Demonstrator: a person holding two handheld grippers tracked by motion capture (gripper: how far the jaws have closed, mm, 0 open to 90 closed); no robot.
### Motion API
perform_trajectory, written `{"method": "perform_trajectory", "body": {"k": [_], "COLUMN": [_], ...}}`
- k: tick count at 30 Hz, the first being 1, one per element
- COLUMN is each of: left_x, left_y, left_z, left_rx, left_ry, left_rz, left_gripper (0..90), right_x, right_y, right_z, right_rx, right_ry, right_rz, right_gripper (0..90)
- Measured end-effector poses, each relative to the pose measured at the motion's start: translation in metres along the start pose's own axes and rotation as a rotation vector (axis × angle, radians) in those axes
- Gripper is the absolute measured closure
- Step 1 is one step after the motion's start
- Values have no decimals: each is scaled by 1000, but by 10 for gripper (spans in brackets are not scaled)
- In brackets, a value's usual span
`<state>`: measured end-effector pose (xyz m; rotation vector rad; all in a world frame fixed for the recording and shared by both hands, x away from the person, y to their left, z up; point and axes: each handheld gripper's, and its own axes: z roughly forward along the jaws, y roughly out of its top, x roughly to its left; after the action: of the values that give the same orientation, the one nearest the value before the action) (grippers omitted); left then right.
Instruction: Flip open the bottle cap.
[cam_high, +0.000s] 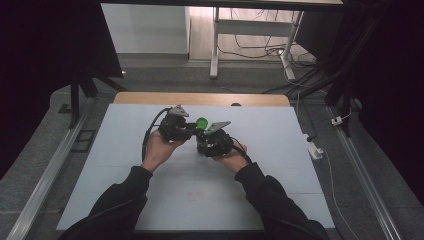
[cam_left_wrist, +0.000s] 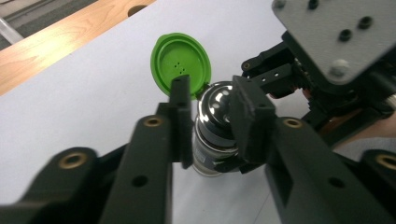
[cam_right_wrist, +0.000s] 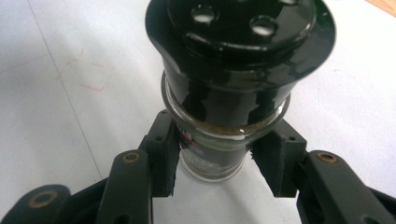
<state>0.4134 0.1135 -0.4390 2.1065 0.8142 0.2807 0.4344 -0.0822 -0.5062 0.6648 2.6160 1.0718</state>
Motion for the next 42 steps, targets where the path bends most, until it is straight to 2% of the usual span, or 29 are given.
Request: {"method": "perform_trajectory", "body": {"k": [2,4,14,18,22,27,36,40,42], "left_x": [-1,-4,-10,-12,-12,-12,-17,-20,-21], "left_y": [-1,-3,-14,-22,-33,-45,-63,-71,-75], "left_z": [-3,-7,-26,-33,-42,-51,-67,-75,-79], "left_rx": [-1,-1,-13,-8,-5,-16,-31,-35,-38], "left_ry": [-12,-32,-74,-84,-84,-98,-121,-107,-97], "left_rz": [2,8,6,5,-11,-58,-103,-113,-118], "left_gripper": [611,582,405,282,201,162,73,37,23], "right_x": [1,0,2,3,3,6,11,9,10], "right_y": [0,0,0,1,2,2,-2,-5,-8], "right_z": [0,0,0,-1,-5,-10,-22,-30,-33], "right_rx": [1,1,-2,-4,-15,-16,11,20,32], "right_ry": [-1,-1,-12,-17,-6,6,18,36,44], "right_rz": [7,9,14,22,35,48,69,94,106], "right_gripper": [524,523,514,436,369,316,200,94,79]}}
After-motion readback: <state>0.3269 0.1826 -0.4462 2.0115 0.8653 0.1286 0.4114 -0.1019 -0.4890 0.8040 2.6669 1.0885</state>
